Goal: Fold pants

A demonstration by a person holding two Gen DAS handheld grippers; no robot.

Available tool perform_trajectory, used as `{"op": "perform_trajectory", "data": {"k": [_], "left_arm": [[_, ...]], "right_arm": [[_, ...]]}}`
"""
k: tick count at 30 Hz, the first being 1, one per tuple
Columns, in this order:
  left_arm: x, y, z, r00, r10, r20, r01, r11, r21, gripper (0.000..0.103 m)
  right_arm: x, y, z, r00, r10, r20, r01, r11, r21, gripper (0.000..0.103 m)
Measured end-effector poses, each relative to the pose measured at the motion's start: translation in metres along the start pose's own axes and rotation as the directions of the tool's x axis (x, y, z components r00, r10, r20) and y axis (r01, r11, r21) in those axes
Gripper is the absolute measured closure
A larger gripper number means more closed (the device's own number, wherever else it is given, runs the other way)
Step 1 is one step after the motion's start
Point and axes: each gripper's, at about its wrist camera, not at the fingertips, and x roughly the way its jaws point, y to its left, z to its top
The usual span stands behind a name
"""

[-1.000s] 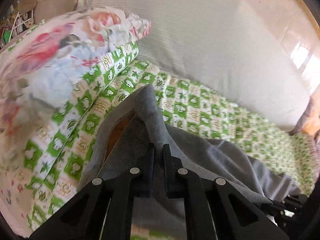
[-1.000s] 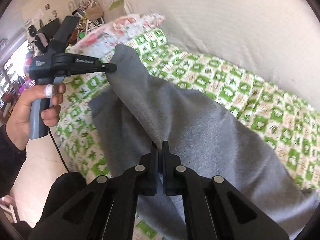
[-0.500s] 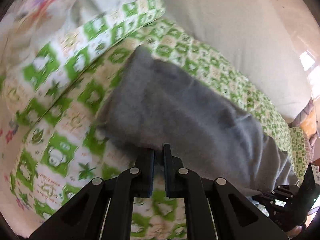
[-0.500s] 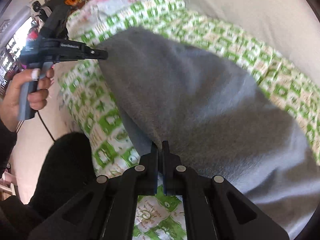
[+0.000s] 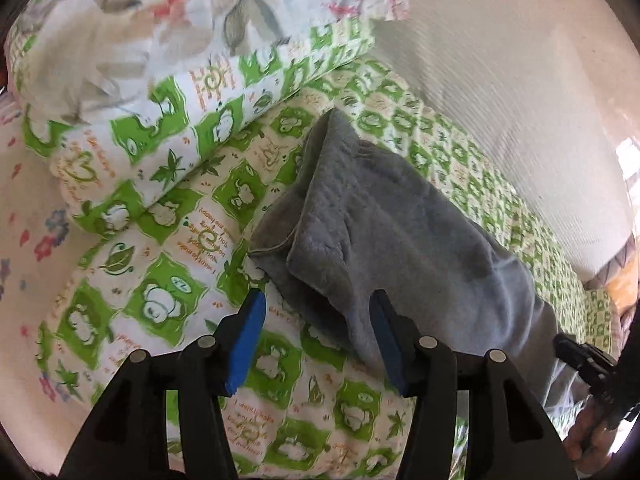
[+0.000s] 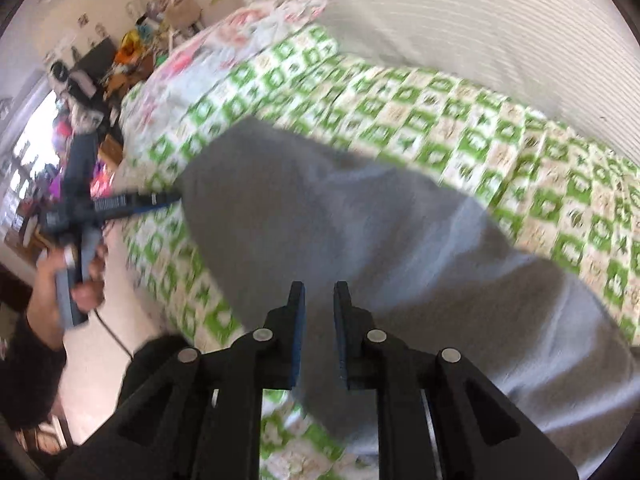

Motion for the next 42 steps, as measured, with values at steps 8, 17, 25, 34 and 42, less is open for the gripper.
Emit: {"op": "perform_trajectory", "data": {"k": [8, 17, 25, 34, 42], "left_arm": [[0.024, 0.014, 0.008, 0.999, 0.029, -0.03, -0.031, 0.997, -0.077, 0.046], [0.035, 0.025, 0.008, 0.999, 0.015, -0.034, -0.02, 0.988, -0.152, 0.04], [0.041, 0.036, 0.005, 1.0, -0.016, 0.003, 0.016, 0.979, -0.202, 0.038], [-0.023, 0.04, -0.011, 0.977, -0.155, 0.148, 0.176, 0.974, -0.143, 0.087], [-0.018, 0.069, -0.025, 0.999, -0.044, 0.025, 0.047, 0.986, -0.157, 0.083]], "right_arm": [[0.025, -0.01, 0.052, 1.0, -0.015, 0.014, 0.015, 0.999, 0.03, 0.081], [0.109, 0.026, 0.137, 0.998, 0.048, -0.044, -0.053, 0.992, -0.111, 0.044], [0.227, 0.05, 0.182, 0.972, 0.113, -0.207, -0.143, 0.98, -0.136, 0.043], [0.201, 0.102, 0.183, 0.975, 0.171, -0.146, -0.201, 0.952, -0.232, 0.097], [0.247, 0.136, 0.167, 0.972, 0.087, -0.219, -0.143, 0.956, -0.257, 0.089]]}}
